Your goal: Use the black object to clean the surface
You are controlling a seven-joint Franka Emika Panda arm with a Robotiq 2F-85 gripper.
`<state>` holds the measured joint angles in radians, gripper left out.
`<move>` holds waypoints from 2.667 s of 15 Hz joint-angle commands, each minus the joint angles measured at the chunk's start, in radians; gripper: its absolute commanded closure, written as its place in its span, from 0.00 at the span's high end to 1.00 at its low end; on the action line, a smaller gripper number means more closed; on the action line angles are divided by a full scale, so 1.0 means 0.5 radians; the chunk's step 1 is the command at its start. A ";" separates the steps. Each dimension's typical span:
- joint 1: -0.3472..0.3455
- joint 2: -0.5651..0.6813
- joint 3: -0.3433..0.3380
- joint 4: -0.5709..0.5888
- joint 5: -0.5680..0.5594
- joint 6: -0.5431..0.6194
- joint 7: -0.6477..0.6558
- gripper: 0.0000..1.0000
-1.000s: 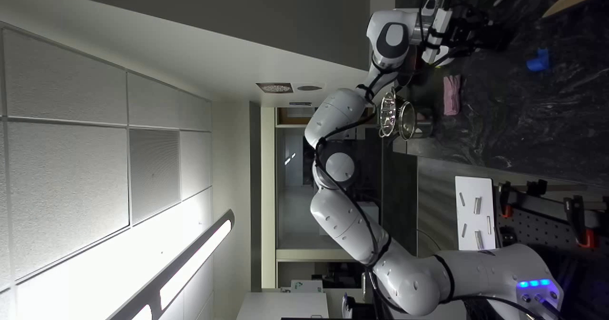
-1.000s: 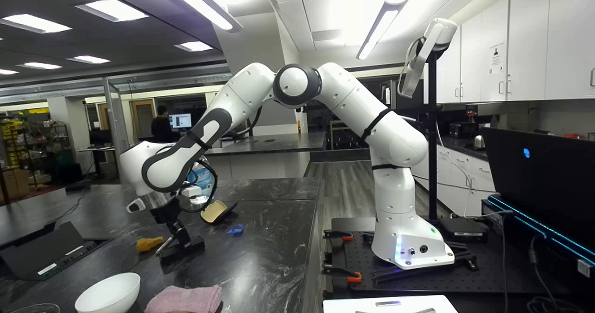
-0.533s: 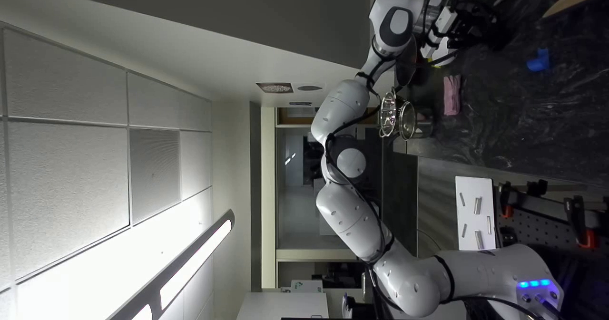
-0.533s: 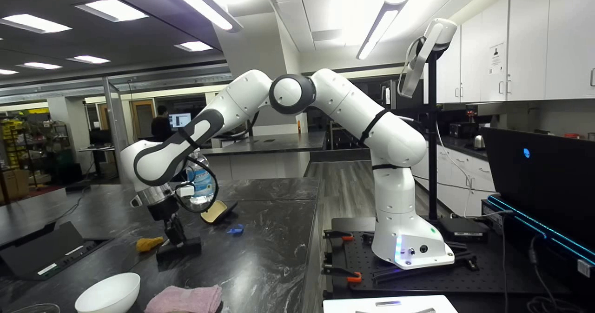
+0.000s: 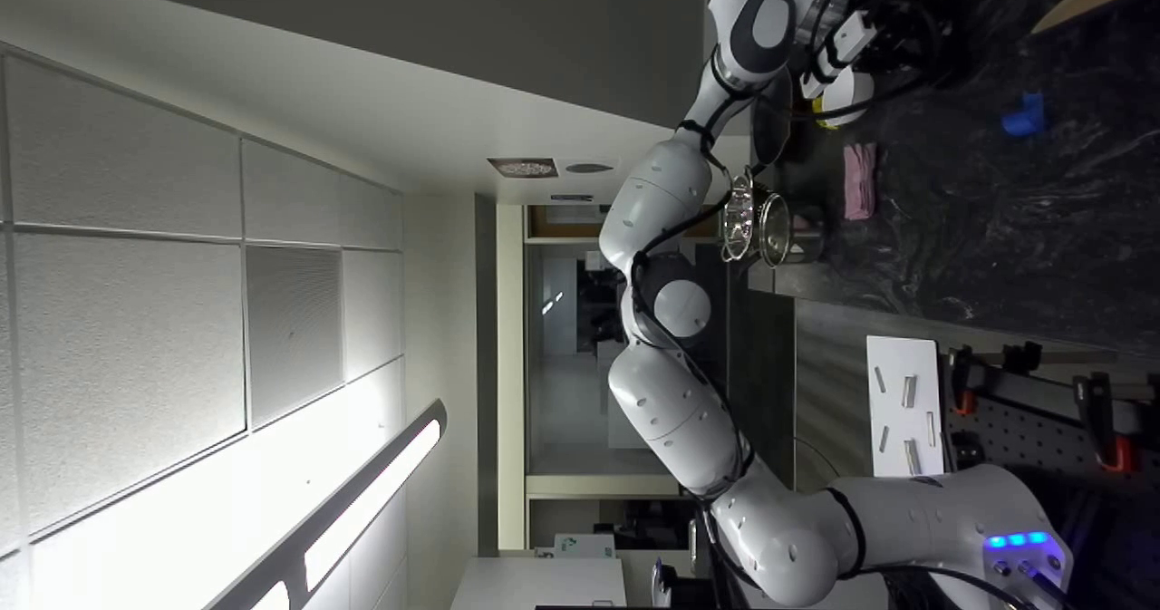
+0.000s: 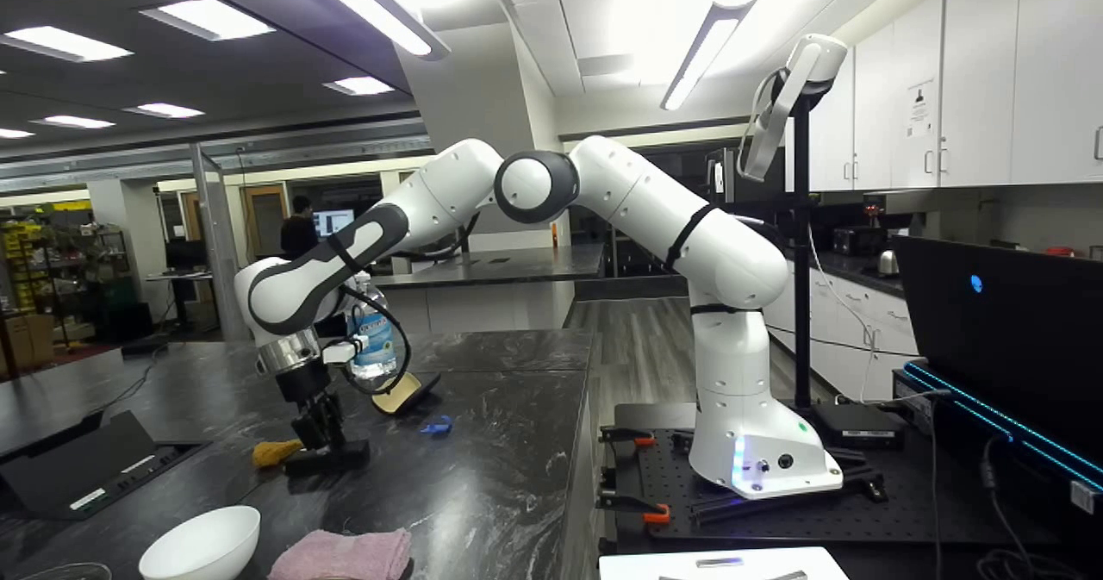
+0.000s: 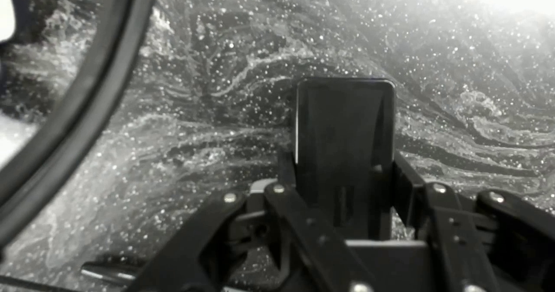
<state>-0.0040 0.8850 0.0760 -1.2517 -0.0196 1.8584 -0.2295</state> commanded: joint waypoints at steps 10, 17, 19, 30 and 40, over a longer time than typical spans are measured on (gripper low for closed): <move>0.386 -0.115 -0.044 -0.273 -0.772 0.054 -0.281 0.29; 0.452 -0.230 0.059 -0.482 -0.903 0.112 -0.451 0.29; 0.446 -0.271 0.101 -0.533 -0.892 0.134 -0.514 0.29; 0.413 -0.201 0.015 -0.460 -0.881 0.205 -0.297 0.29; 0.175 -0.175 -0.071 -0.274 -0.553 0.103 -0.066 0.29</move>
<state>0.1137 0.7924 0.0384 -1.4285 -0.3577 1.9283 -0.2973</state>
